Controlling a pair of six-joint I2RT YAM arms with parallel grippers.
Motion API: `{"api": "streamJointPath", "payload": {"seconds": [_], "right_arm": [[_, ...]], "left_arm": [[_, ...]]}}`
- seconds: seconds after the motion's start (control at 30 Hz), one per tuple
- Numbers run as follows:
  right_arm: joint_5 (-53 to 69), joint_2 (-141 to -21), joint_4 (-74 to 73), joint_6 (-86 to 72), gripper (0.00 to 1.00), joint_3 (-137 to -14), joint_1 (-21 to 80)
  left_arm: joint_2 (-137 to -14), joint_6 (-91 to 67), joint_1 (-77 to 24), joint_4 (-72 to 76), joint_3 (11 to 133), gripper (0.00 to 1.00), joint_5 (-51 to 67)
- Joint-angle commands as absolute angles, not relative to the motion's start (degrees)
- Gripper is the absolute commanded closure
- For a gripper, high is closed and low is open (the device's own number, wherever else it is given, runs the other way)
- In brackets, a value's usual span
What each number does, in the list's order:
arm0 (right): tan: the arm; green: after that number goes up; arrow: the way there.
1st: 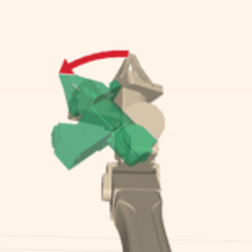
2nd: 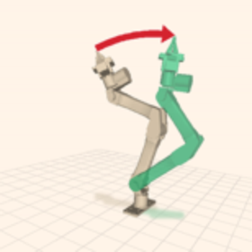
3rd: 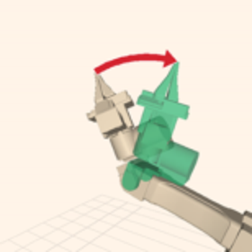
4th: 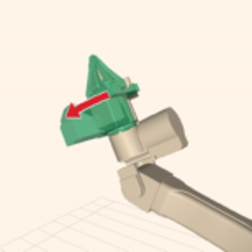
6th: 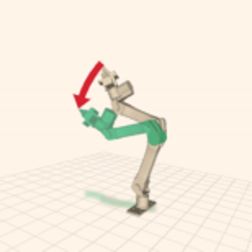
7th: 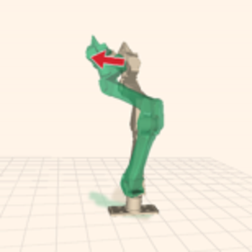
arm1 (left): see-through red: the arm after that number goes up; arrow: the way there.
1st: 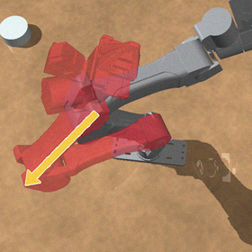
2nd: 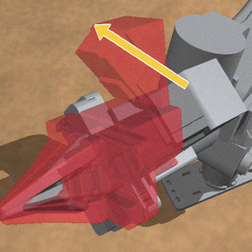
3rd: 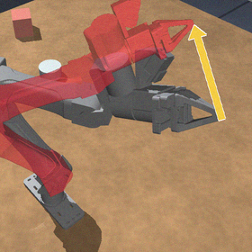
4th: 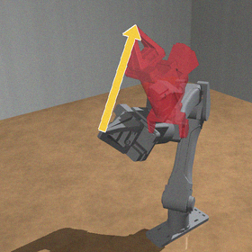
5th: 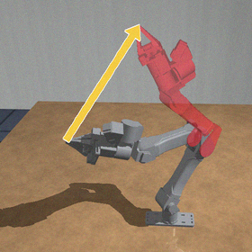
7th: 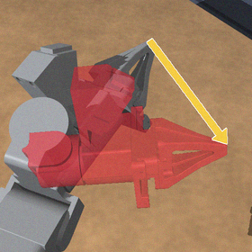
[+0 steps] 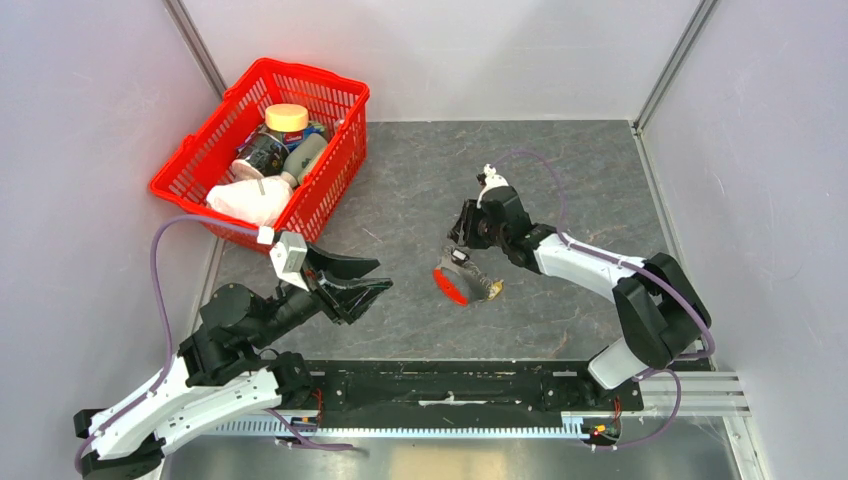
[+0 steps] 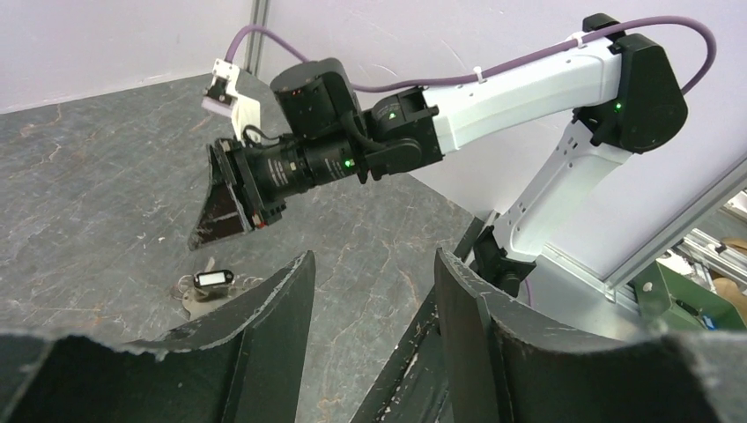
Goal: Put the keys on the keyring
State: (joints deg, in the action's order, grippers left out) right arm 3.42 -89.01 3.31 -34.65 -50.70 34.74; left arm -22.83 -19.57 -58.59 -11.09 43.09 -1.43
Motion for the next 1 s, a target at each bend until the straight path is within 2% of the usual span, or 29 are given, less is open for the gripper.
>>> {"api": "streamJointPath", "payload": {"seconds": [0.0, 0.1, 0.23, 0.27, 0.37, 0.5, 0.97], "right_arm": [[-1.35, -88.36, 0.11, -30.98, 0.49, -55.59, 34.44], [-1.37, -87.85, -2.06, -30.57, 0.3, -56.62, 34.36], [-1.08, -85.12, -3.26, -30.42, 0.13, -57.06, 34.35], [-1.29, -84.12, -3.65, -30.24, 0.04, -57.13, 34.36], [-3.05, -80.06, -5.06, -29.89, 0.03, -57.17, 34.32], [-6.86, -74.11, -6.87, -29.11, 0.03, -56.75, 34.37], [-10.94, -61.7, -25.11, -22.5, 0.03, -68.79, 34.36]], "left_arm": [[-23.21, -17.39, -58.42, -12.18, 44.38, 0.4, -3.55], [-23.76, -17.49, -58.4, -12.98, 44.86, 0.38, -4.16], [-24.73, -17.73, -58.39, -14.33, 45.84, 0.35, -4.53], [-24.95, -17.69, -58.45, -14.99, 46.35, 0.33, -4.85], [-25.27, -17.57, -58.39, -16.66, 47.6, 0.31, -6.34], [-25.65, -17.22, -58.42, -18.33, 49.05, 0.18, -7.3], [-29.87, -14.96, -58.4, -21.01, 55.86, 0.15, -8.94]]}}
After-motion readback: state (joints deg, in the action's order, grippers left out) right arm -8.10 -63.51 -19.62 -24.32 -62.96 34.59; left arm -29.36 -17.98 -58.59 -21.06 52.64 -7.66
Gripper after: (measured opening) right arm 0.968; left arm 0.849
